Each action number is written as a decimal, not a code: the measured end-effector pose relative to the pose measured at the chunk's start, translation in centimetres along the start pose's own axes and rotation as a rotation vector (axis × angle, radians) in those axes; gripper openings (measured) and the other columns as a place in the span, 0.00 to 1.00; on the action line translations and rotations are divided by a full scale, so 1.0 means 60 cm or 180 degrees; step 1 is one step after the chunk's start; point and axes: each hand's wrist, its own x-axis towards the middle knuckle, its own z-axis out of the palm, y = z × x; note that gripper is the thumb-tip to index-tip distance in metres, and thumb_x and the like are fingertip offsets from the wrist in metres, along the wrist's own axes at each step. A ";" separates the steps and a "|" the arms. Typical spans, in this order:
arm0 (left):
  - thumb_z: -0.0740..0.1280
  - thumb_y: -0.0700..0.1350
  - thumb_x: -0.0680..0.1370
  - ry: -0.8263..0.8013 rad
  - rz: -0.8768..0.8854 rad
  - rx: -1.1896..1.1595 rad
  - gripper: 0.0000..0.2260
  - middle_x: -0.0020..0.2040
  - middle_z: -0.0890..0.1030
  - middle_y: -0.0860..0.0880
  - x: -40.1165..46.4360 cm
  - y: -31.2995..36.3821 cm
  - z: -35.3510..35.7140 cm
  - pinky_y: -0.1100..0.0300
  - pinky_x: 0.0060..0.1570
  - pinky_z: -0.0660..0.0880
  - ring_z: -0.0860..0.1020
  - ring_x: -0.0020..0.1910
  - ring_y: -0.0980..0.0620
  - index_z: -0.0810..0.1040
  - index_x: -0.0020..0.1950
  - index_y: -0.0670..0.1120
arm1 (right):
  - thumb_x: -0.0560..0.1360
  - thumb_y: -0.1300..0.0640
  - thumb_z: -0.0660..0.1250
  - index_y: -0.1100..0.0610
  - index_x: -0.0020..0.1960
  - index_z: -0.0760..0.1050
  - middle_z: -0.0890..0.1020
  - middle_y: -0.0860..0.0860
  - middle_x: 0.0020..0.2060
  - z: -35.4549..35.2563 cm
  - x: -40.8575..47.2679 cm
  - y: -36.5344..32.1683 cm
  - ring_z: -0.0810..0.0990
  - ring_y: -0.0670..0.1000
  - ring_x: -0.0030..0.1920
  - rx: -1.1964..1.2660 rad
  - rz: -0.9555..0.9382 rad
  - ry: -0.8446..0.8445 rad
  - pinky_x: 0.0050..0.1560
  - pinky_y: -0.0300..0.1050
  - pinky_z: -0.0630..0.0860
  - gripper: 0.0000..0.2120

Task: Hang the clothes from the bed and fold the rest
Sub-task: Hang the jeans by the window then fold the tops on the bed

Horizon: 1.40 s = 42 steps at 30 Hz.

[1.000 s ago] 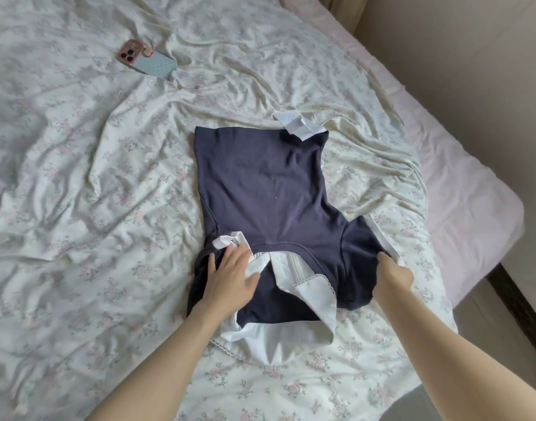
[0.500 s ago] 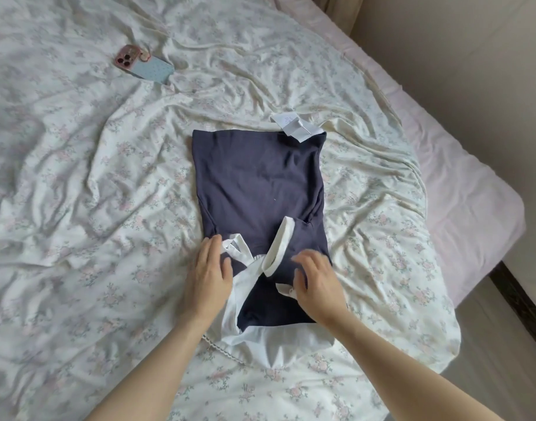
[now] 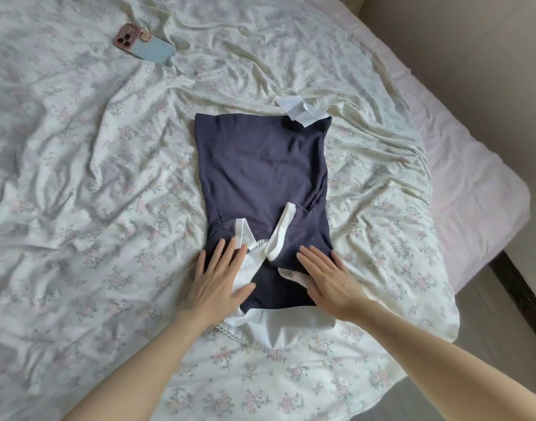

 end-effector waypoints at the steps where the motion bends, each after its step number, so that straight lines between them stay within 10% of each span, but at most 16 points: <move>1: 0.48 0.62 0.77 0.0191 0.0151 -0.0054 0.31 0.77 0.47 0.47 -0.020 -0.006 0.001 0.48 0.73 0.44 0.47 0.76 0.45 0.44 0.76 0.49 | 0.80 0.52 0.54 0.55 0.75 0.56 0.57 0.49 0.75 -0.001 -0.026 0.013 0.53 0.50 0.76 -0.0066 -0.0066 0.0165 0.75 0.51 0.43 0.25; 5: 0.52 0.59 0.77 0.0377 0.0465 0.0018 0.31 0.74 0.59 0.42 -0.075 -0.042 -0.001 0.51 0.71 0.50 0.56 0.73 0.45 0.54 0.75 0.44 | 0.58 0.61 0.73 0.59 0.71 0.66 0.69 0.55 0.70 -0.010 -0.075 0.059 0.68 0.56 0.69 -0.1119 -0.0397 0.0126 0.68 0.57 0.52 0.42; 10: 0.66 0.61 0.62 -0.0257 0.0683 0.0817 0.43 0.73 0.61 0.39 -0.081 -0.057 -0.002 0.43 0.67 0.65 0.60 0.72 0.36 0.61 0.74 0.48 | 0.48 0.42 0.81 0.54 0.70 0.68 0.71 0.56 0.68 -0.001 -0.054 0.054 0.71 0.59 0.66 -0.1352 -0.0635 -0.0107 0.63 0.66 0.67 0.53; 14: 0.65 0.40 0.72 -0.0294 0.0045 -0.0220 0.37 0.76 0.42 0.53 -0.052 -0.027 -0.003 0.59 0.69 0.61 0.38 0.75 0.48 0.51 0.76 0.59 | 0.61 0.50 0.77 0.54 0.70 0.68 0.70 0.52 0.69 0.000 -0.030 0.026 0.65 0.56 0.71 -0.1142 -0.0672 -0.0262 0.70 0.61 0.58 0.39; 17: 0.63 0.34 0.72 0.0254 -0.0548 -0.1247 0.25 0.67 0.73 0.49 -0.023 -0.017 -0.032 0.59 0.58 0.70 0.68 0.69 0.47 0.71 0.68 0.51 | 0.75 0.61 0.60 0.53 0.67 0.70 0.75 0.50 0.64 -0.017 -0.002 0.024 0.67 0.51 0.69 0.0164 -0.0183 0.0002 0.70 0.45 0.57 0.21; 19: 0.63 0.36 0.73 0.0549 -0.0919 -0.1421 0.17 0.49 0.82 0.44 0.009 -0.026 -0.075 0.57 0.40 0.70 0.79 0.49 0.41 0.76 0.61 0.47 | 0.73 0.65 0.60 0.54 0.59 0.75 0.82 0.53 0.49 -0.056 0.022 0.025 0.79 0.56 0.52 0.0936 0.0392 0.0440 0.48 0.43 0.70 0.16; 27: 0.65 0.44 0.77 0.2259 -0.1514 -0.1564 0.08 0.47 0.81 0.42 0.223 -0.034 -0.232 0.55 0.41 0.65 0.76 0.47 0.40 0.76 0.54 0.43 | 0.78 0.55 0.58 0.56 0.51 0.67 0.75 0.50 0.30 -0.225 0.213 0.067 0.76 0.61 0.38 0.1713 0.1170 0.1760 0.33 0.49 0.66 0.05; 31: 0.64 0.47 0.78 0.2504 -0.1736 -0.1864 0.13 0.52 0.80 0.39 0.333 -0.067 -0.274 0.54 0.47 0.68 0.76 0.53 0.39 0.76 0.58 0.41 | 0.78 0.49 0.58 0.57 0.53 0.66 0.77 0.51 0.37 -0.284 0.319 0.093 0.78 0.58 0.43 0.1899 0.1158 0.1914 0.40 0.53 0.73 0.12; 36: 0.60 0.54 0.78 0.1669 -0.2296 -0.2301 0.26 0.68 0.66 0.39 0.384 -0.111 -0.252 0.51 0.65 0.63 0.66 0.67 0.40 0.62 0.72 0.43 | 0.74 0.49 0.66 0.56 0.75 0.53 0.63 0.54 0.70 -0.289 0.385 0.125 0.64 0.55 0.69 0.2615 0.1600 0.1720 0.66 0.51 0.65 0.35; 42: 0.66 0.63 0.71 0.0948 -0.2772 -0.2797 0.36 0.68 0.69 0.42 0.362 -0.119 -0.182 0.50 0.62 0.68 0.69 0.65 0.41 0.62 0.70 0.41 | 0.73 0.43 0.65 0.60 0.64 0.65 0.74 0.54 0.53 -0.209 0.374 0.144 0.73 0.55 0.52 0.3688 0.2596 0.0827 0.49 0.48 0.71 0.28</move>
